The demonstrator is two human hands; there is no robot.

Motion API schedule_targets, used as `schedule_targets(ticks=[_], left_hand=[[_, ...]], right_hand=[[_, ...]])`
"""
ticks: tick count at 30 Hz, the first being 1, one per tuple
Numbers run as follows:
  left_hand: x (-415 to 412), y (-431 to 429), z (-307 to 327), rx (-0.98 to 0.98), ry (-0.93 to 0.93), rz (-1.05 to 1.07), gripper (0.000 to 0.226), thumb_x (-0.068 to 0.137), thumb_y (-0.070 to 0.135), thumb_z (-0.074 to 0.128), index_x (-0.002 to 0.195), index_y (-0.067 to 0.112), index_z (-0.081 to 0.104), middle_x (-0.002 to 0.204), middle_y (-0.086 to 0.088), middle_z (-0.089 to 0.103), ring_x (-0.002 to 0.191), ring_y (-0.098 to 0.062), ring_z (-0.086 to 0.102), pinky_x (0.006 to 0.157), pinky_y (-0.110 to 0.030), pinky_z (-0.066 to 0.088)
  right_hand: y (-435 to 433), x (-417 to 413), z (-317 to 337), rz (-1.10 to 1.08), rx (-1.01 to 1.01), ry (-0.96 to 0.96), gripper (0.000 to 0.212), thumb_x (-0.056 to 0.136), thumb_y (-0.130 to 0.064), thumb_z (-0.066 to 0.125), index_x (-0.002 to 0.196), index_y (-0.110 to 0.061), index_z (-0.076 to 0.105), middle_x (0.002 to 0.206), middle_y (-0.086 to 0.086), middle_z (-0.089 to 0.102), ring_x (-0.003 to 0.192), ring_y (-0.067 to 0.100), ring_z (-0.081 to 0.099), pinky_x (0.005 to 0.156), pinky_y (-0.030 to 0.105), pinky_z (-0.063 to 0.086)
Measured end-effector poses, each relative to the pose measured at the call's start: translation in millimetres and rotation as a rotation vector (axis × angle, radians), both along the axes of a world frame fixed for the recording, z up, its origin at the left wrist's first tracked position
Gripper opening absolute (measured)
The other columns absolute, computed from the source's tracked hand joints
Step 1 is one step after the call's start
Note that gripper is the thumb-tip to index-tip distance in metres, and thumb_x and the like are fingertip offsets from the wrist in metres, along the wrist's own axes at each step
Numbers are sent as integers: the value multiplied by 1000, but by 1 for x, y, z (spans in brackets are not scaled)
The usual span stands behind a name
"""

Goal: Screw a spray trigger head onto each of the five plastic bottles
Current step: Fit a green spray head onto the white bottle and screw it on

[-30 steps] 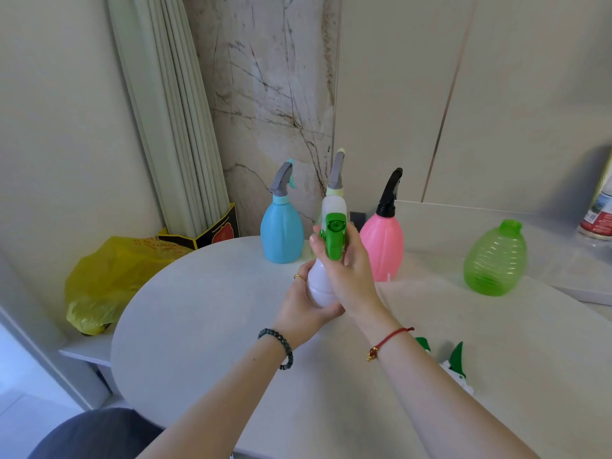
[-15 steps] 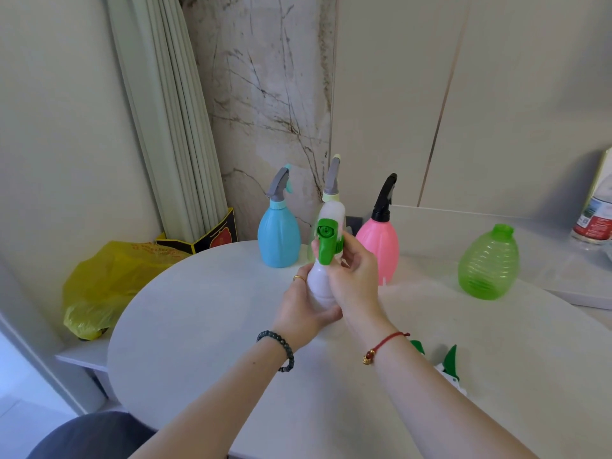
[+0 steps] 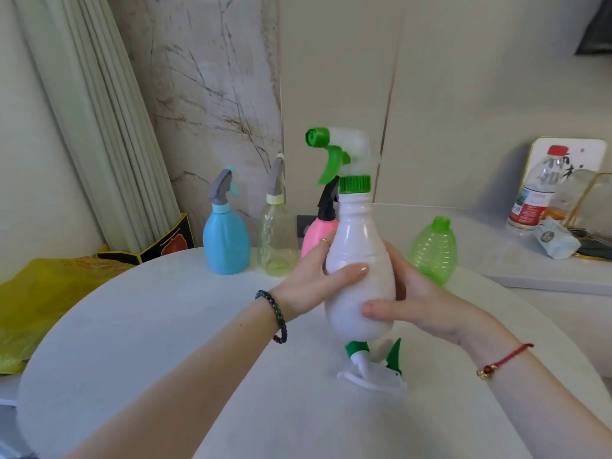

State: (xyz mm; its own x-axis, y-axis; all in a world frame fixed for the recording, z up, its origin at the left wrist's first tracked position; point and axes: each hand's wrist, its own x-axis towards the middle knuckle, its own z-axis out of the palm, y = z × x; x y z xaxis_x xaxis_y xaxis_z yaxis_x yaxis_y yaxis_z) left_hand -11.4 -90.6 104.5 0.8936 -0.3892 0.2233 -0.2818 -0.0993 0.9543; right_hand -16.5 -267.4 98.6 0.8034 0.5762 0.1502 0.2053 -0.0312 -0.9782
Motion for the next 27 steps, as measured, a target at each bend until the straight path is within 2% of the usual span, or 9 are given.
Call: schedule_targets(ticks=[5, 7, 9, 11, 13, 16, 20, 22, 27], left_hand=[[35, -50, -25, 95, -55, 257, 61, 80, 44, 58, 132, 23, 34, 131, 12, 43, 124, -7, 40, 102, -25, 32], [42, -67, -40, 119, 14, 253, 72, 79, 47, 58, 137, 20, 26, 137, 10, 37, 126, -8, 37, 105, -27, 31], [47, -81, -51, 123, 46, 227, 71, 76, 49, 60, 134, 21, 30, 129, 11, 46, 113, -6, 49, 100, -28, 40], [55, -88, -57, 132, 42, 267, 60, 73, 52, 60, 121, 21, 41, 114, 5, 60, 96, -5, 59, 89, -29, 50], [66, -91, -62, 143, 74, 314, 53, 74, 52, 61, 113, 22, 42, 106, 3, 63, 90, -4, 60, 84, -28, 50], [81, -92, -65, 146, 83, 291, 50, 74, 49, 63, 111, 23, 40, 104, 4, 63, 91, -6, 60, 80, -24, 47], [95, -96, -64, 121, 90, 301, 54, 82, 38, 58, 126, 16, 36, 113, -4, 61, 100, -15, 61, 92, -33, 48], [100, -97, -66, 134, 115, 332, 58, 85, 38, 53, 132, 14, 28, 121, -4, 57, 109, -21, 56, 95, -33, 44], [102, -103, -70, 221, 182, 482, 57, 90, 45, 37, 133, 10, 26, 115, -1, 49, 115, -22, 47, 83, -25, 26]], right_hand=[[-11, 26, -28, -750, 114, -130, 69, 56, -22, 86, 109, -29, 43, 100, -10, 62, 76, -9, 62, 57, 9, 48], [-7, 41, -44, -894, 126, -214, 59, 66, -10, 79, 100, -33, 37, 100, -7, 54, 79, -5, 58, 60, 7, 44], [-1, 53, -60, -944, 48, -278, 51, 71, -11, 70, 99, -36, 36, 108, 3, 46, 90, 6, 49, 68, 7, 40], [4, 61, -72, -973, -79, -338, 40, 73, -13, 67, 104, -22, 43, 111, 15, 46, 88, 5, 45, 68, 12, 40], [7, 66, -84, -974, -292, -410, 52, 75, -18, 66, 119, -5, 40, 113, 18, 49, 98, 17, 44, 80, 26, 38], [4, 69, -90, -950, -239, -410, 61, 73, -12, 68, 124, -2, 35, 111, 15, 52, 103, 29, 52, 88, 43, 45], [-3, 79, -94, -982, -243, -400, 61, 72, -10, 69, 123, -3, 37, 116, 14, 51, 105, 24, 48, 88, 36, 44], [-1, 86, -97, -1002, -266, -400, 57, 72, -11, 68, 120, -3, 39, 114, 15, 52, 100, 22, 47, 81, 28, 40], [7, 93, -97, -1069, -222, -394, 57, 74, -12, 70, 121, -5, 39, 113, 15, 50, 89, 7, 33, 71, 16, 28]])
